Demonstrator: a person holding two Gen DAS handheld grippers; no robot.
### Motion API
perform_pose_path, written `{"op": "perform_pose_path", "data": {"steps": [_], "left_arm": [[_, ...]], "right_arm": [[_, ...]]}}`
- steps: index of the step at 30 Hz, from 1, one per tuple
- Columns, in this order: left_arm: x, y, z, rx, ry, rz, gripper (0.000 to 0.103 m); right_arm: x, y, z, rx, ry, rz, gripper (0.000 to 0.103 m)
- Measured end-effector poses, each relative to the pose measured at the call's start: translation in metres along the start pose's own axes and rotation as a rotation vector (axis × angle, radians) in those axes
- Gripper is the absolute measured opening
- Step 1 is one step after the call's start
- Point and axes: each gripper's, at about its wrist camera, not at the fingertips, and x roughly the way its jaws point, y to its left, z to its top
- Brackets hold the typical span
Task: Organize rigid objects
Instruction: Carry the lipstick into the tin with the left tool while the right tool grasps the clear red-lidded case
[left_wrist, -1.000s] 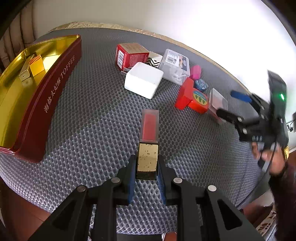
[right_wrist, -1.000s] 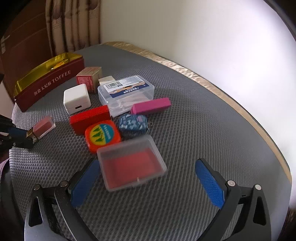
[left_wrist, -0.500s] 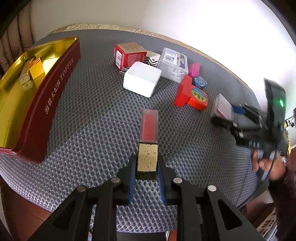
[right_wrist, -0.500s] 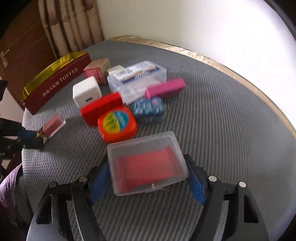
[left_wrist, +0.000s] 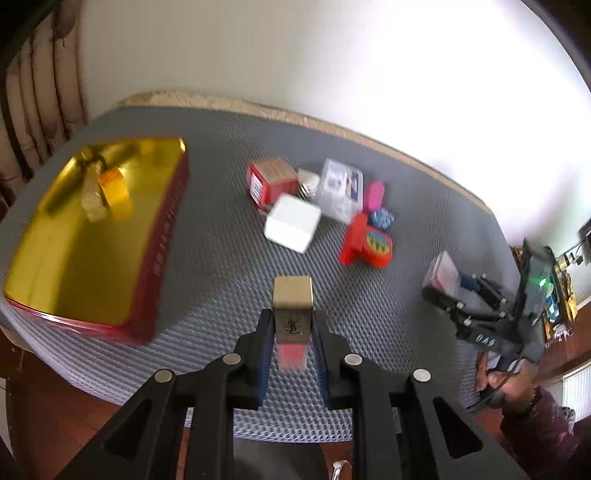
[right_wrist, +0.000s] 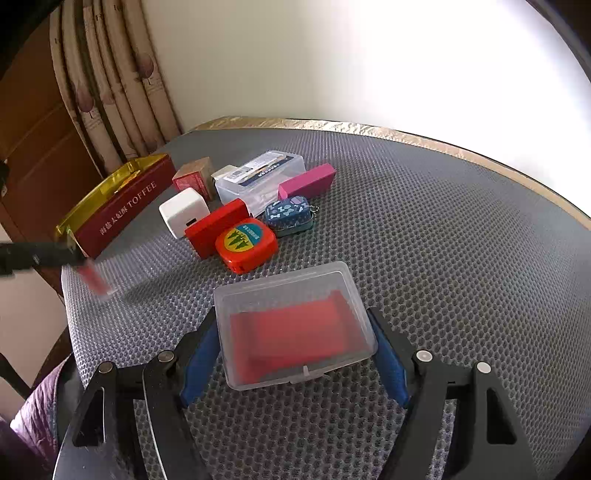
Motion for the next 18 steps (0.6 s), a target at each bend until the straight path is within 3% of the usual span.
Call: {"op": "perform_pose_path", "data": {"steps": [6,12,18], "left_arm": [[-0.041,0.019,0.021,-0.014,-0.049,0.032,0.020],[-0.077,0.050,0.048,-0.042,-0.105,0.132,0.020],[-0.064,0.081,0.082,-0.032,-0.090,0.248,0.020]], "right_arm": [[-0.002,-0.001,-0.001,0.002,-0.006,-0.007,0.073],[-0.003,-0.002,-0.003,0.002,-0.005,-0.007,0.073],[-0.001,-0.001,-0.002,0.001,0.001,-0.007,0.073]]}}
